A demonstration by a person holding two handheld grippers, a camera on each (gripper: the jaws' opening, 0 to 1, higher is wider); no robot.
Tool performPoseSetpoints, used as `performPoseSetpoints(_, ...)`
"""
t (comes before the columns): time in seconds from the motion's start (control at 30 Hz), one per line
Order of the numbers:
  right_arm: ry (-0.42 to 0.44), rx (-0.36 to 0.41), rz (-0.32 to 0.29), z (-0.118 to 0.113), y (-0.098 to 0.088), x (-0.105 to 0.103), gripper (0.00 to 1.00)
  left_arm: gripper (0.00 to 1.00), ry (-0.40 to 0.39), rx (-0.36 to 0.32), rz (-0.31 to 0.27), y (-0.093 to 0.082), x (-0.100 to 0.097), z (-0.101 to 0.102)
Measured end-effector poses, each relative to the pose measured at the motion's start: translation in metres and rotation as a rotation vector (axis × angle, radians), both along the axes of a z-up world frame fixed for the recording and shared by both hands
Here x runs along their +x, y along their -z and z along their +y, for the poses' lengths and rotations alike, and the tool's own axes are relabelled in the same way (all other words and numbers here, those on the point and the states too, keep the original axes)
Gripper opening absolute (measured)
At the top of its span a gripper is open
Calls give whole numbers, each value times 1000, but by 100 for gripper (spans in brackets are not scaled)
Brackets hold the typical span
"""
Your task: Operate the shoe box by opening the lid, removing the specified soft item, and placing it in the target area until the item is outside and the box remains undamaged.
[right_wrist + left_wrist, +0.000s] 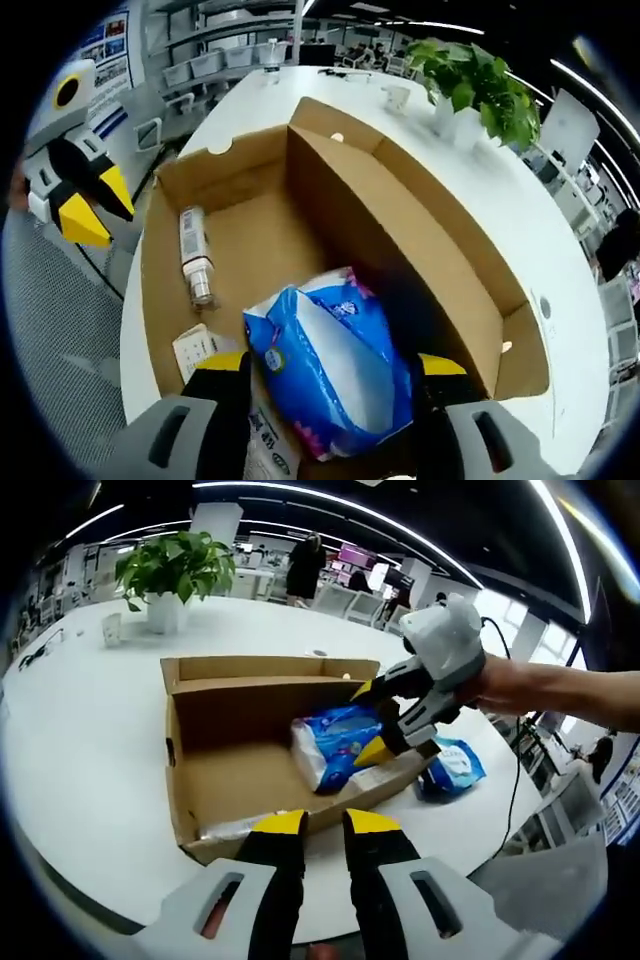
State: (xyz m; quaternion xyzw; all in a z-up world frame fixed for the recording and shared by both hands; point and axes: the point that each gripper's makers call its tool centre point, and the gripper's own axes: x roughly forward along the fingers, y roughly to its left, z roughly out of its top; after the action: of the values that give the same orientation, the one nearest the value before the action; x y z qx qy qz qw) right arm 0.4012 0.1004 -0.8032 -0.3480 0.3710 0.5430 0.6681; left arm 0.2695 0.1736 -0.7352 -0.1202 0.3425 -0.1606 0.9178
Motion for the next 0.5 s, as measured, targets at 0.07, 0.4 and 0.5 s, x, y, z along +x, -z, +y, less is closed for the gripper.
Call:
performPoseSetpoints(0.07,-21,-34,-8,0,6,4,65,13,-2,2,1,0,0,1)
performPoseSetpoints(0.4,-143,-185,-22,-3,42,2,63,13,-14,-11,8,1,0,4)
performPoseSetpoints(0.5,-134,-187,-5,-4,42,4,62,13,-23,-17,8,1,0,6)
